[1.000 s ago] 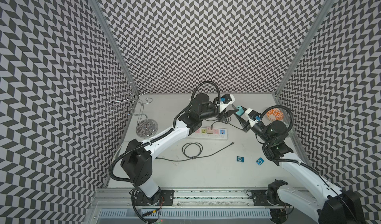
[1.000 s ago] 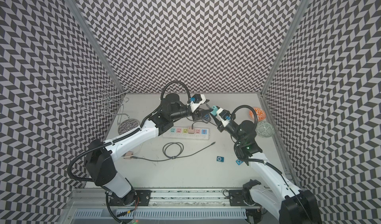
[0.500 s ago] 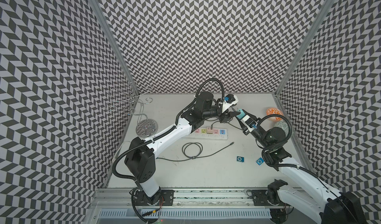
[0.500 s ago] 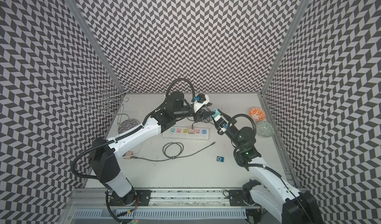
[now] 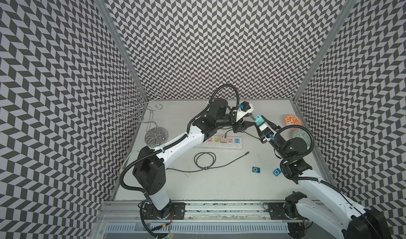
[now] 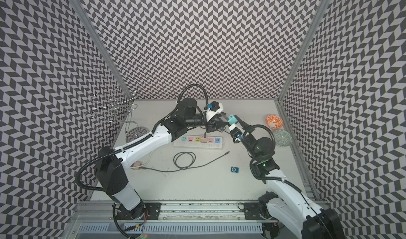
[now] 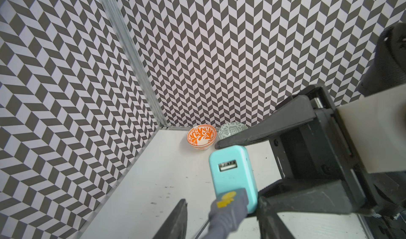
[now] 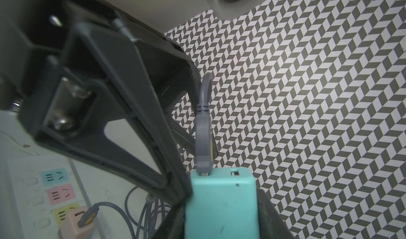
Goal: Charge mp3
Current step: Pick up the plug from the center of the board.
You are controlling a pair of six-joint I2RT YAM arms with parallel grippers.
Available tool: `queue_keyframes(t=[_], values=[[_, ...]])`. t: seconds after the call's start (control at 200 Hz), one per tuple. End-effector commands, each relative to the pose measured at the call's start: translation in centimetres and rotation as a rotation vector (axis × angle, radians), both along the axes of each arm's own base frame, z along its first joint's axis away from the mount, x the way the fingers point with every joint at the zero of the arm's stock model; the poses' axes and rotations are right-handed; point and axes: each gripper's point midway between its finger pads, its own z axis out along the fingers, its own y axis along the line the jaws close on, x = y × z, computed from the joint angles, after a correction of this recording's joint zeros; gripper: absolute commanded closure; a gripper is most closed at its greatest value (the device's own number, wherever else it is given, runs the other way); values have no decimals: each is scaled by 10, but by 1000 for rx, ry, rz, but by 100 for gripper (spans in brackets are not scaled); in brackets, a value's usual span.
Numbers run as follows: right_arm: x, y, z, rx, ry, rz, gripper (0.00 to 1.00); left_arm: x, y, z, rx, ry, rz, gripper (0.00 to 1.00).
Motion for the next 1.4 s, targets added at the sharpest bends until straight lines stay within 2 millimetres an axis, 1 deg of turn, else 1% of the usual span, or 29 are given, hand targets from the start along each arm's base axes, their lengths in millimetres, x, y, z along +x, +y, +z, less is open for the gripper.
queue_keyframes(t=[0.0, 0.215, 0.446, 0.626, 0.756, 0.826, 0.891, 0.976, 1.077, 1.117, 1.157, 1.197, 1.242, 1.337, 1.397], values=[[-20, 9, 33, -35, -174, 60, 72, -6, -1, -6, 20, 32, -19, 50], [-20, 13, 33, -75, -206, 69, 72, -12, -6, -11, 38, 39, -43, 52], [-20, 20, 29, -119, -219, 97, 72, -16, -9, -9, 34, 34, -52, 52], [-22, 26, 30, -119, -221, 114, 72, -20, -16, -15, 51, 35, -58, 54], [-22, 27, 31, -105, -218, 107, 71, -17, -19, -23, 78, 43, -48, 61], [-23, 26, 31, -107, -220, 103, 70, -17, -19, -25, 83, 41, -43, 66], [-22, 25, 28, -110, -212, 96, 69, -15, -18, -22, 81, 33, -34, 72], [-20, 23, 27, -103, -202, 80, 64, -15, -18, -19, 75, 20, -30, 79], [-17, 19, 26, -79, -173, 57, 53, -13, -18, -13, 67, 2, -26, 84], [-14, 15, 28, -58, -149, 39, 44, -11, -18, -10, 65, -10, -19, 87], [-9, 10, 29, -26, -114, 8, 30, -7, -17, -7, 64, -25, -13, 89], [-5, 3, 30, 13, -91, -26, 21, 1, -16, 0, 54, -40, 4, 90], [0, -4, 28, 40, -67, -66, 15, 12, -13, 7, 44, -52, 24, 90], [4, -14, 18, 83, -17, -115, 10, 47, -6, 19, 38, -68, 115, 91], [5, -18, 13, 107, 7, -129, 8, 64, -1, 27, 32, -87, 142, 92]])
